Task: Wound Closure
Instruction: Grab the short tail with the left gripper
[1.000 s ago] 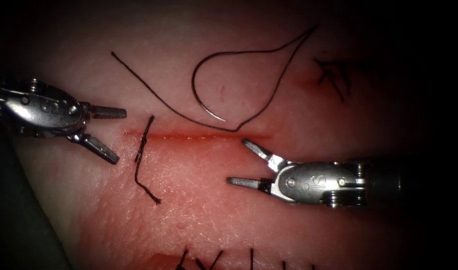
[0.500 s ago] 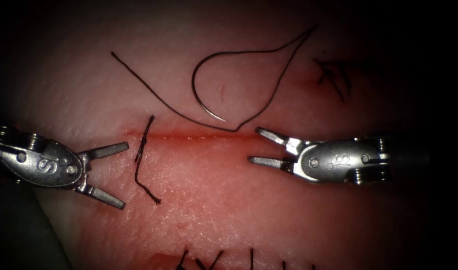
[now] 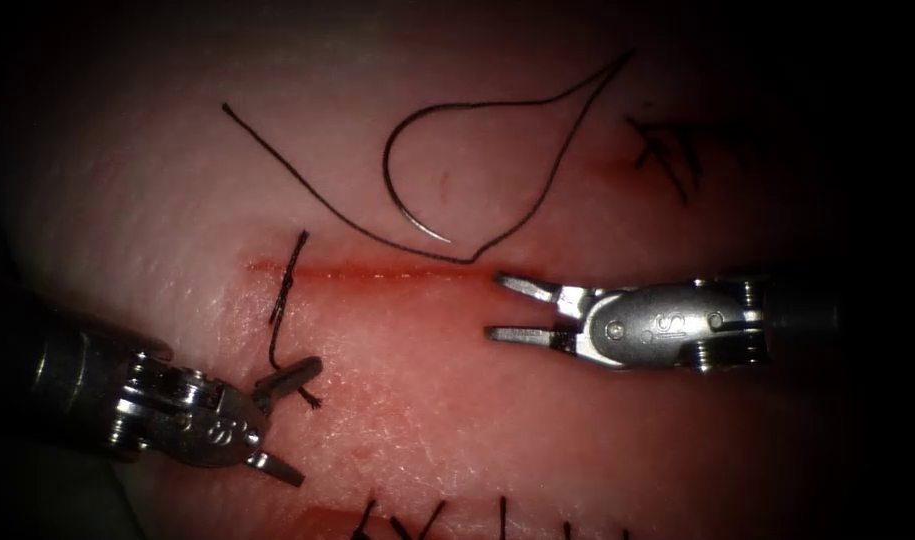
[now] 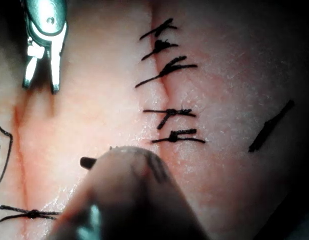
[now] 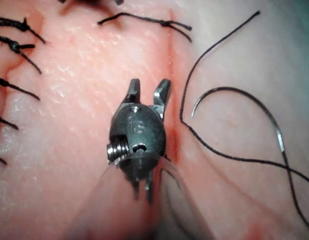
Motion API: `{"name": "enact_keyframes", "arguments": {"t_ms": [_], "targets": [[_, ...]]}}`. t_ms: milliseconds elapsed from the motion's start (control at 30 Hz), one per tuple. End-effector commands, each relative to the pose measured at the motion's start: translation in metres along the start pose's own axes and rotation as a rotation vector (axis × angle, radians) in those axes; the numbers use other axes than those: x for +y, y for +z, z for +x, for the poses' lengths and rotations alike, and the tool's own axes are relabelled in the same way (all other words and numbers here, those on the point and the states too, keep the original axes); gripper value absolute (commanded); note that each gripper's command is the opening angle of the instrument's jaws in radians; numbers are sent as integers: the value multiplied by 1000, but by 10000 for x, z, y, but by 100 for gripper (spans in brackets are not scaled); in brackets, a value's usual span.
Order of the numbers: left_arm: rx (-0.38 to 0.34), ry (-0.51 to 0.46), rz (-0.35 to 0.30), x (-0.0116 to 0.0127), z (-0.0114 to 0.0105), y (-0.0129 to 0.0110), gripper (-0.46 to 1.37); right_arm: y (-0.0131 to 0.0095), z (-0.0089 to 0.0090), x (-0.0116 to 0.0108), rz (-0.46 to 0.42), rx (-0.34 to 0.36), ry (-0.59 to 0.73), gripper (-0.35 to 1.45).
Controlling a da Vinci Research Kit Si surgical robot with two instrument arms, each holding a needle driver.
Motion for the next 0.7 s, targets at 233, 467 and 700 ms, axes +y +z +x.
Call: {"name": "enact_keyframes", "arguments": {"t_ms": [233, 467, 700], "targets": [[-36, 18, -9, -3, -6, 12, 72, 2, -2, -5, 3, 1, -5, 36], [-72, 36, -11, -1, -11, 26, 59, 4, -1, -12, 8, 0, -11, 37], [-73, 38, -3, -1, -13, 32, 8, 7, -1, -23, 11, 6, -21, 36]]}}
